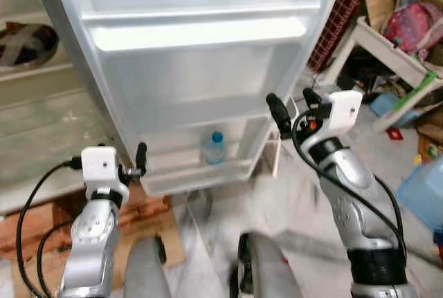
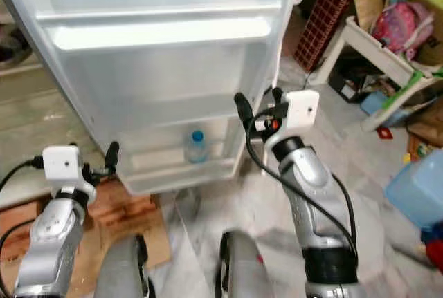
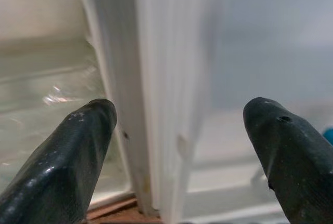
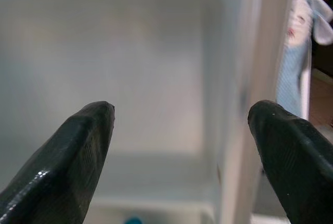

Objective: Restocking fridge

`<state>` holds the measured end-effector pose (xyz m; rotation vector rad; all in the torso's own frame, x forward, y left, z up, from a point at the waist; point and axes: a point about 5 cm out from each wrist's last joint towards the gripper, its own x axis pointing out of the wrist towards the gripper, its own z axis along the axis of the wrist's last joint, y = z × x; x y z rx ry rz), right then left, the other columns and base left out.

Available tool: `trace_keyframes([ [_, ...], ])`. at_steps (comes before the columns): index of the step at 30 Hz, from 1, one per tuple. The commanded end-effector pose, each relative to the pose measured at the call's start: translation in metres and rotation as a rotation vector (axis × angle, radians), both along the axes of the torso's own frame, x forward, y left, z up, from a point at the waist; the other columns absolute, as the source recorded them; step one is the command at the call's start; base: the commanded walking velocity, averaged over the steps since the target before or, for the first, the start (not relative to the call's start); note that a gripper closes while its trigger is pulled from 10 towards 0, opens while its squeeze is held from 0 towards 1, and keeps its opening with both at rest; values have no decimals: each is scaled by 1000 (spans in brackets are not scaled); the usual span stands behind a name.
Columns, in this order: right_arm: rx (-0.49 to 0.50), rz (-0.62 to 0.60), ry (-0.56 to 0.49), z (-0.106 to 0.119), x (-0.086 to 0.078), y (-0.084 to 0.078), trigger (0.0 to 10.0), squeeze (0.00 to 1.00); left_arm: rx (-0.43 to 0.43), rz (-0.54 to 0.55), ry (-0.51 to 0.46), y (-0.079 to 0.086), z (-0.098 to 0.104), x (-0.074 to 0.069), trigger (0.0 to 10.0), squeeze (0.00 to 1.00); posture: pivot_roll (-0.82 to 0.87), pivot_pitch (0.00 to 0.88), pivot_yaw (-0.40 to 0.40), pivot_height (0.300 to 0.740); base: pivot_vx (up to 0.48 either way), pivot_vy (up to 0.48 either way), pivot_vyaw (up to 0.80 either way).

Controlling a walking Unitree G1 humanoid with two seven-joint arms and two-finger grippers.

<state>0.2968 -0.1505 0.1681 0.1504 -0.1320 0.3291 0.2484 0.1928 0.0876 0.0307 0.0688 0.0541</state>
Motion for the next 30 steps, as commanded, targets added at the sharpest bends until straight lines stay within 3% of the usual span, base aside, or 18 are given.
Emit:
trace_keyframes([
  [1,-6,-25,-1,1,2,-7,10000,0,26,1,6,0,-2,0,10000,0,19,82,-60,720,0,0,0],
  [4,-12,-32,2,0,1,-8,10000,0,42,18,3,1,-2,0,10000,0,19,83,-60,740,0,0,0],
  [18,-48,-10,93,-23,-12,-3,10000,0,42,6,23,-2,-5,1,10000,0,12,86,-61,740,0,0,0],
  [23,-92,-47,144,-32,-9,-7,10000,0,40,4,22,-3,-5,2,10000,0,12,86,-61,740,-293,0,0],
  [30,-57,-86,165,-31,-3,-14,10000,0,41,3,17,-3,-4,3,10000,0,16,87,-62,740,-413,0,0],
])
